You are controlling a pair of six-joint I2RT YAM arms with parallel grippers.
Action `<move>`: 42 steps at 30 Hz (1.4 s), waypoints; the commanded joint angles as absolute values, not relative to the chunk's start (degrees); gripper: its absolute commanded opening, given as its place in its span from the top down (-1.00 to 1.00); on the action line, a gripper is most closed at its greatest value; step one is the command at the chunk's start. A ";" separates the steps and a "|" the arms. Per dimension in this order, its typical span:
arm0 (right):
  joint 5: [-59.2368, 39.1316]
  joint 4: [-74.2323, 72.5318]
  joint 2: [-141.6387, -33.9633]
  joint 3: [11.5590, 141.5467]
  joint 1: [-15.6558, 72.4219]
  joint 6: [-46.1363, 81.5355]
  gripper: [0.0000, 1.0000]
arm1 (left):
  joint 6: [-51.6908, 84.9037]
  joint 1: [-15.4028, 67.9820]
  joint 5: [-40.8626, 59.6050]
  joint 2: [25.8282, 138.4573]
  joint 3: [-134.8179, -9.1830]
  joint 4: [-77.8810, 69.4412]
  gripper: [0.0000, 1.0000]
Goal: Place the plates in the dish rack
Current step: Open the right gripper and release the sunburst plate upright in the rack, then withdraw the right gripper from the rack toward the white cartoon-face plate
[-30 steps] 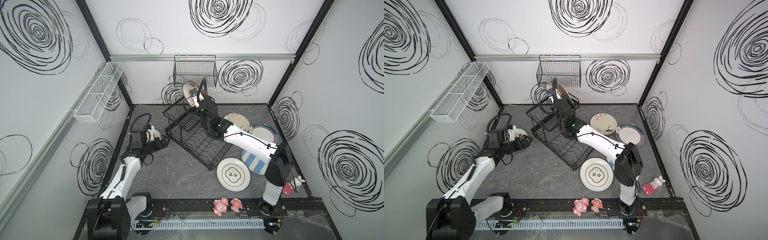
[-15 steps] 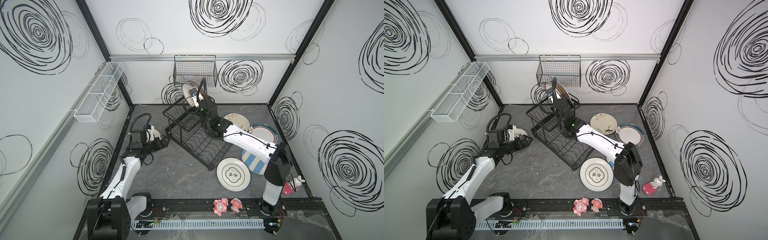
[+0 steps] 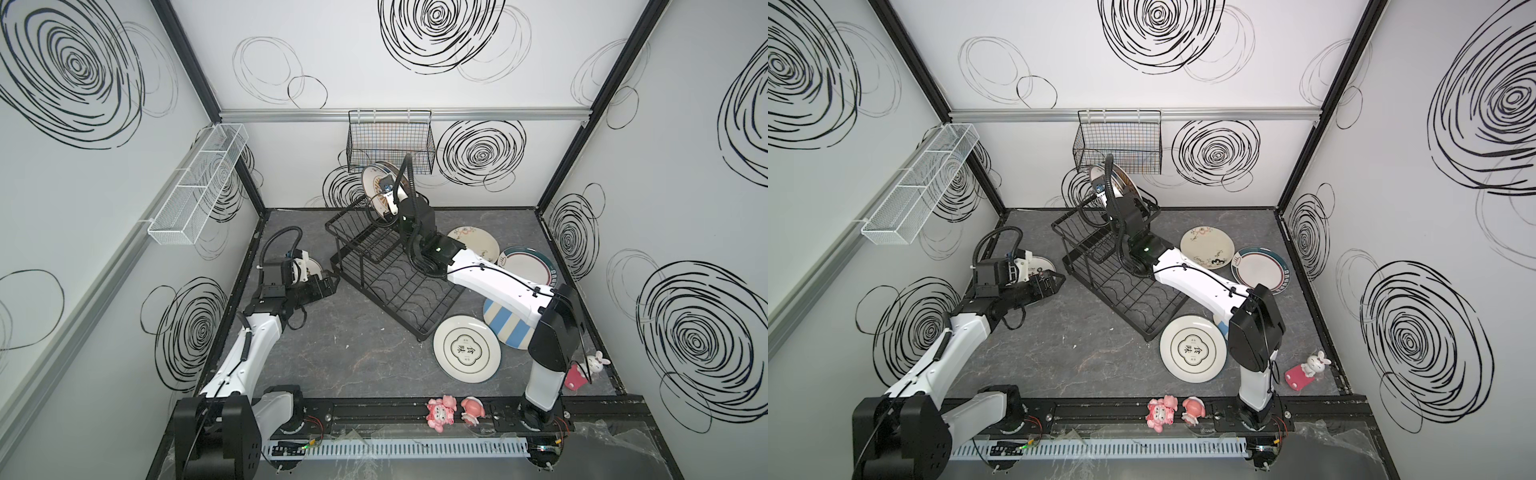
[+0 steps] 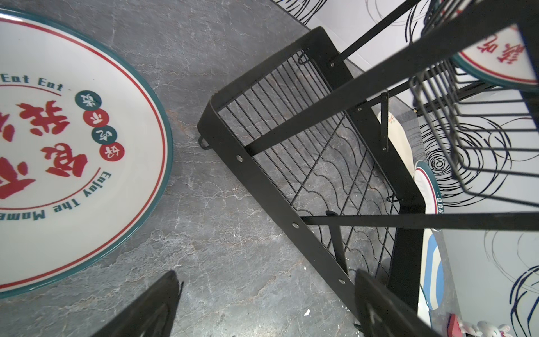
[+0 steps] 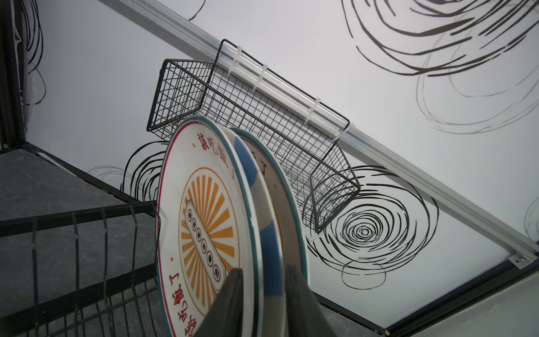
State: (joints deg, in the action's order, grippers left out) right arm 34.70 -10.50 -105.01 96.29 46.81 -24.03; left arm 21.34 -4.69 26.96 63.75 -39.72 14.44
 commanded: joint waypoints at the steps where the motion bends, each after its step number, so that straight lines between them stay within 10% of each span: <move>1: 34.59 -10.17 -103.80 98.34 46.67 -24.28 0.29 | 20.11 -5.45 27.53 63.57 -39.38 12.50 -0.92; 20: 20.73 6.46 -91.30 100.89 46.30 -10.24 -0.46 | 20.15 -5.20 16.92 63.82 -40.41 15.61 -0.92; 32: -5.61 0.25 -59.71 59.05 46.28 12.34 -0.61 | 21.71 2.08 1.86 66.64 -43.77 18.16 -0.92; 42: 0.72 -0.34 -48.19 41.37 55.46 14.29 -0.62 | 28.10 6.31 -5.79 72.38 -43.57 10.39 -0.92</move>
State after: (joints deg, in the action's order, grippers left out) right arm -0.73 0.64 -49.69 42.04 54.85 12.38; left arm 25.63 6.11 -1.43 70.96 -42.54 15.16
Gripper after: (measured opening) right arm 0.808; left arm 0.960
